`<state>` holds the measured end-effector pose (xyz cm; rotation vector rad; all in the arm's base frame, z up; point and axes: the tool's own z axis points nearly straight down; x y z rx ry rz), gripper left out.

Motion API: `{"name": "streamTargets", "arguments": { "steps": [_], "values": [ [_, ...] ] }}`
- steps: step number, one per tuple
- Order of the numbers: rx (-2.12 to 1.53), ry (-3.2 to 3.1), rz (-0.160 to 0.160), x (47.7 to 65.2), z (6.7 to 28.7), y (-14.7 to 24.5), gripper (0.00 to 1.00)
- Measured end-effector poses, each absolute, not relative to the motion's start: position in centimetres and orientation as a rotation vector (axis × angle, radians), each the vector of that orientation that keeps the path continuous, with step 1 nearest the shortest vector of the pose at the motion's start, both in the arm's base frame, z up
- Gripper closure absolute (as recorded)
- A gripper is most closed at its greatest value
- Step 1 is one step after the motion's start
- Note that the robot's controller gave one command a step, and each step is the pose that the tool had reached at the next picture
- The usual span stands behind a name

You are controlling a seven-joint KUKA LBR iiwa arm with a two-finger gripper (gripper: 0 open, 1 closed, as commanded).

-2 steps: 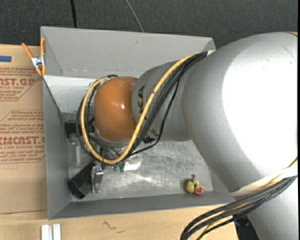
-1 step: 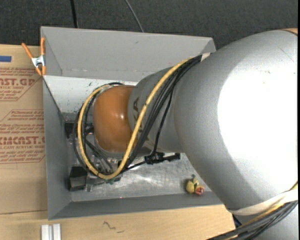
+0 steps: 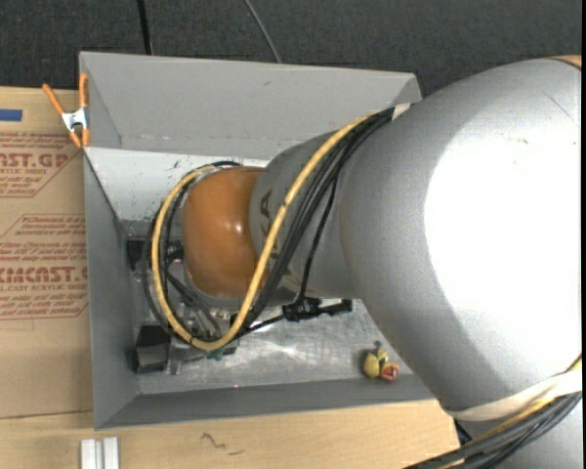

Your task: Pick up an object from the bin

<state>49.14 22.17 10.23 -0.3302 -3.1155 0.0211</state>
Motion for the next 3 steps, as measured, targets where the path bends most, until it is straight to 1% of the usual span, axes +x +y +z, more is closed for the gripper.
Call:
{"name": "streamTargets", "arguments": {
  "steps": [1, 2, 3],
  "values": [
    [-0.333, -3.118, 0.004, 48.5, 14.6, 21.3, 1.0],
    [-0.333, -3.118, 0.004, 48.5, 14.6, 21.3, 1.0],
    [-0.256, -3.126, 0.004, 49.3, 20.4, 20.3, 1.0]
  ]
}}
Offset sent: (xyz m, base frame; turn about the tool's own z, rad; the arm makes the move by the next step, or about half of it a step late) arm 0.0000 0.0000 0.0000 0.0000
